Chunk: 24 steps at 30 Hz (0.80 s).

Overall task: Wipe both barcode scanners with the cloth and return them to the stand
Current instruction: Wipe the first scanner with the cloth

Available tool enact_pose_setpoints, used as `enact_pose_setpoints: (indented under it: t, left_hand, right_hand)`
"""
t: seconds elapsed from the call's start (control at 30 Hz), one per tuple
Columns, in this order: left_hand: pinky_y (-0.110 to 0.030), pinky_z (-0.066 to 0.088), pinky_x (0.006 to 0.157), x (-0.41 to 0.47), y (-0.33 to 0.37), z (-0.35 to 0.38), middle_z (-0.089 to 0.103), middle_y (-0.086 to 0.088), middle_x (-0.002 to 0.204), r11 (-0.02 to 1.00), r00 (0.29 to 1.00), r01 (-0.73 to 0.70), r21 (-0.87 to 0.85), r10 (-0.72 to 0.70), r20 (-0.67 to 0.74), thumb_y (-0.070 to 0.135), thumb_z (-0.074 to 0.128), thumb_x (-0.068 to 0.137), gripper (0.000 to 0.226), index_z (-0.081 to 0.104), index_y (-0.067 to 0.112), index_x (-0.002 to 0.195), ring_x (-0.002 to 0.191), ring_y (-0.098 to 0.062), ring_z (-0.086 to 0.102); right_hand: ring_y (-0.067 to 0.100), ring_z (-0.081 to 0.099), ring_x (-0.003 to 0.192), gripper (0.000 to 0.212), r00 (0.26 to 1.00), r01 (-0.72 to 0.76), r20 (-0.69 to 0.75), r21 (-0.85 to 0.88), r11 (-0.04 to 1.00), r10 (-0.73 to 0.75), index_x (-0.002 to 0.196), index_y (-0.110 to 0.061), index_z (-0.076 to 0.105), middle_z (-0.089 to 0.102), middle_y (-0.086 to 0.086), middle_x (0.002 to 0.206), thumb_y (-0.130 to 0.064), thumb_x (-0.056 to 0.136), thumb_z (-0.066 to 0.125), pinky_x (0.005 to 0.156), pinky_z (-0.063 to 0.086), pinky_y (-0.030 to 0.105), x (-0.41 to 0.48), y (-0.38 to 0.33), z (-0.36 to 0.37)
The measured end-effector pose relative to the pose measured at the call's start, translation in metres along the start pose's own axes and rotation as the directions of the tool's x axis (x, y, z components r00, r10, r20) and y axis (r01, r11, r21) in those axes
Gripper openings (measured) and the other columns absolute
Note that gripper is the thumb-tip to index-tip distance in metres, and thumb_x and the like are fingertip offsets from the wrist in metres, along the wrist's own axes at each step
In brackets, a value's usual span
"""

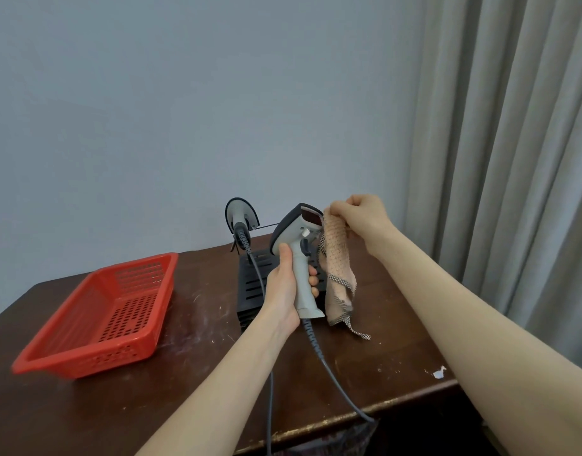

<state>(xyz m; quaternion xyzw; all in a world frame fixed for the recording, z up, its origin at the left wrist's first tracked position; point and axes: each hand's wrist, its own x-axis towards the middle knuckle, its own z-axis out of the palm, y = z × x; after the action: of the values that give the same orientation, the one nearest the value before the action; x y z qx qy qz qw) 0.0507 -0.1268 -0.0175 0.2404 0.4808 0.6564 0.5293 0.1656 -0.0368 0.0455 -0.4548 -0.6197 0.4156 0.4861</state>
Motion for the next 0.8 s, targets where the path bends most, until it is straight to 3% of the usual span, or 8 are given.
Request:
enact_pose_setpoints:
  t: [0.07, 0.13, 0.23, 0.33, 0.43, 0.6, 0.7, 0.8]
  left_hand:
    - [-0.021, 0.041, 0.038, -0.001, -0.001, 0.001, 0.055, -0.001, 0.053, 1.000, 1.000, -0.003, 0.002, 0.003, 0.002, 0.056, 0.043, 0.092, 0.053, 0.059, 0.007, 0.081, 0.040, -0.010, 0.048]
    - [-0.021, 0.041, 0.038, -0.002, -0.003, 0.002, 0.054, -0.001, 0.053, 1.000, 1.000, 0.001, 0.008, -0.001, 0.004, 0.056, 0.043, 0.092, 0.054, 0.059, 0.006, 0.079, 0.041, -0.011, 0.047]
    - [-0.021, 0.041, 0.038, -0.004, -0.002, 0.004, 0.054, -0.001, 0.053, 1.000, 1.000, 0.004, -0.005, -0.004, 0.004, 0.056, 0.042, 0.093, 0.054, 0.059, 0.006, 0.079, 0.040, -0.011, 0.047]
    - [-0.021, 0.042, 0.039, -0.002, -0.001, 0.005, 0.054, -0.002, 0.053, 1.000, 1.000, -0.010, 0.016, 0.010, 0.000, 0.057, 0.041, 0.093, 0.056, 0.059, 0.005, 0.080, 0.040, -0.011, 0.048]
    - [-0.022, 0.042, 0.039, -0.002, -0.001, 0.004, 0.054, -0.002, 0.051, 1.000, 1.000, -0.005, 0.029, 0.005, 0.001, 0.057, 0.041, 0.093, 0.057, 0.059, 0.006, 0.077, 0.040, -0.011, 0.048]
    - [-0.023, 0.041, 0.040, -0.003, -0.002, 0.005, 0.055, -0.002, 0.053, 1.000, 1.000, -0.013, 0.025, 0.013, 0.008, 0.056, 0.043, 0.092, 0.054, 0.060, 0.005, 0.082, 0.042, -0.011, 0.048]
    - [-0.022, 0.041, 0.039, -0.005, -0.002, 0.007, 0.053, -0.002, 0.053, 1.000, 1.000, -0.011, 0.013, 0.011, 0.007, 0.056, 0.042, 0.092, 0.055, 0.059, 0.006, 0.079, 0.040, -0.011, 0.047]
    - [-0.022, 0.042, 0.038, -0.006, -0.002, 0.006, 0.053, -0.002, 0.050, 1.000, 1.000, -0.004, 0.010, 0.004, 0.000, 0.057, 0.042, 0.092, 0.056, 0.058, 0.006, 0.074, 0.040, -0.011, 0.047]
  right_hand:
    - [0.011, 0.048, 0.058, 0.029, 0.996, 0.006, 0.090, 0.052, 0.999, -0.011, 0.061, -0.015, 0.049, 0.050, -0.001, 0.062, -0.021, 0.082, 0.069, 0.054, 0.041, 0.023, -0.004, -0.005, 0.003]
    - [0.011, 0.049, 0.059, 0.026, 0.989, 0.043, 0.145, -0.017, 0.999, -0.041, 0.064, -0.016, 0.052, 0.053, -0.002, 0.063, -0.024, 0.082, 0.069, 0.057, 0.041, 0.024, -0.006, -0.008, 0.008]
    - [0.015, 0.053, 0.066, 0.026, 0.994, 0.068, 0.089, -0.122, 0.990, -0.057, 0.063, -0.018, 0.051, 0.054, -0.003, 0.064, -0.026, 0.080, 0.068, 0.064, 0.045, 0.032, -0.001, -0.007, 0.013]
    - [0.017, 0.050, 0.066, 0.027, 0.998, 0.060, 0.015, -0.219, 0.974, -0.059, 0.060, -0.018, 0.047, 0.051, -0.003, 0.062, -0.021, 0.079, 0.065, 0.063, 0.042, 0.030, 0.002, -0.004, 0.011]
    - [0.014, 0.048, 0.058, 0.027, 0.999, 0.016, 0.047, -0.111, 0.994, -0.011, 0.060, -0.016, 0.049, 0.051, -0.001, 0.061, -0.020, 0.078, 0.069, 0.055, 0.041, 0.025, -0.002, -0.008, 0.007]
    - [0.008, 0.051, 0.052, 0.024, 0.967, -0.016, 0.255, 0.064, 0.998, -0.001, 0.068, -0.016, 0.055, 0.057, -0.002, 0.065, -0.025, 0.081, 0.073, 0.046, 0.041, 0.016, -0.014, -0.021, 0.002]
    - [0.005, 0.048, 0.045, 0.024, 0.973, -0.008, 0.231, 0.054, 0.998, -0.005, 0.068, -0.016, 0.053, 0.054, -0.003, 0.061, -0.023, 0.081, 0.072, 0.039, 0.036, 0.012, -0.012, -0.021, 0.005]
    - [0.010, 0.044, 0.053, 0.026, 0.990, 0.014, 0.138, -0.070, 0.997, -0.005, 0.063, -0.017, 0.048, 0.049, -0.002, 0.060, -0.019, 0.080, 0.068, 0.047, 0.034, 0.021, -0.007, -0.016, 0.008]
